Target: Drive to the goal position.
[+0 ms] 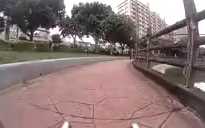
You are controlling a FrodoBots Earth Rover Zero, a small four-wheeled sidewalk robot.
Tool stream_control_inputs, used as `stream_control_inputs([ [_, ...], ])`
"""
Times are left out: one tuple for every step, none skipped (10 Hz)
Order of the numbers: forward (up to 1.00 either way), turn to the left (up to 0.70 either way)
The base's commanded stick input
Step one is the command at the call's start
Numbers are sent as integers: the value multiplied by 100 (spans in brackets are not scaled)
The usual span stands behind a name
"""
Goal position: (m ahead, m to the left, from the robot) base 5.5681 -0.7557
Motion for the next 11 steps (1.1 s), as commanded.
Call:
stream_control_inputs([
  [70, -12],
  [70, -26],
  [70, -29],
  [70, -29],
  [70, -28],
  [70, -9],
  [70, 0],
  [70, 0],
  [70, 0],
  [70, 0],
  [70, 0],
])
